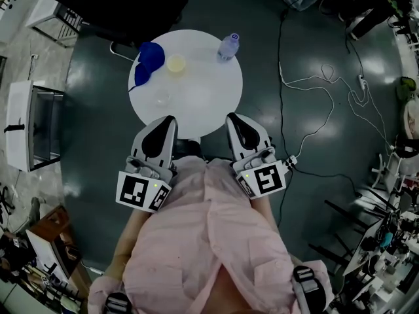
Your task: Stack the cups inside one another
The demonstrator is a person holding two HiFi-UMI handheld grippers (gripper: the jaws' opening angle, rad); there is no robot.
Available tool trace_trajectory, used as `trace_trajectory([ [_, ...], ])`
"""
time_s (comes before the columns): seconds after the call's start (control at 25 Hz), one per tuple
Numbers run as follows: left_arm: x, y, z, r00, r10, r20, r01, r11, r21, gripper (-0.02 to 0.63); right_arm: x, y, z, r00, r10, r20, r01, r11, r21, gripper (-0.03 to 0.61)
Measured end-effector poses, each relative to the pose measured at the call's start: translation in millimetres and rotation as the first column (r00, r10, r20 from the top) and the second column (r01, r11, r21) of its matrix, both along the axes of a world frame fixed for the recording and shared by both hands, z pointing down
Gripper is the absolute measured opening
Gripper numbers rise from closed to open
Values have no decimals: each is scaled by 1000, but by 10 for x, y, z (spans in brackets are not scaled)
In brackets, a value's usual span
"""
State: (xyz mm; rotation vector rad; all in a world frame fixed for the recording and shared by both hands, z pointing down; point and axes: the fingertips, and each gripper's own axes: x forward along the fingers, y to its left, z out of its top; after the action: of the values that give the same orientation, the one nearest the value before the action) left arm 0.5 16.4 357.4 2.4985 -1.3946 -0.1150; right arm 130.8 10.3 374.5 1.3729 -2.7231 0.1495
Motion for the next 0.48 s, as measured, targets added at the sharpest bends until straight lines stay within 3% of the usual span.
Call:
trace_trajectory([
  [0.28,-198,9,27,999,-36,2,36,999,-18,20,-253,-116,48,996,-68,-52,68,998,-6,34],
  [0.48,-578,-120,-14,995,-99,-6,99,995,-6,20,-485,-231,153,987,-107,-117,106,994,-16,34],
])
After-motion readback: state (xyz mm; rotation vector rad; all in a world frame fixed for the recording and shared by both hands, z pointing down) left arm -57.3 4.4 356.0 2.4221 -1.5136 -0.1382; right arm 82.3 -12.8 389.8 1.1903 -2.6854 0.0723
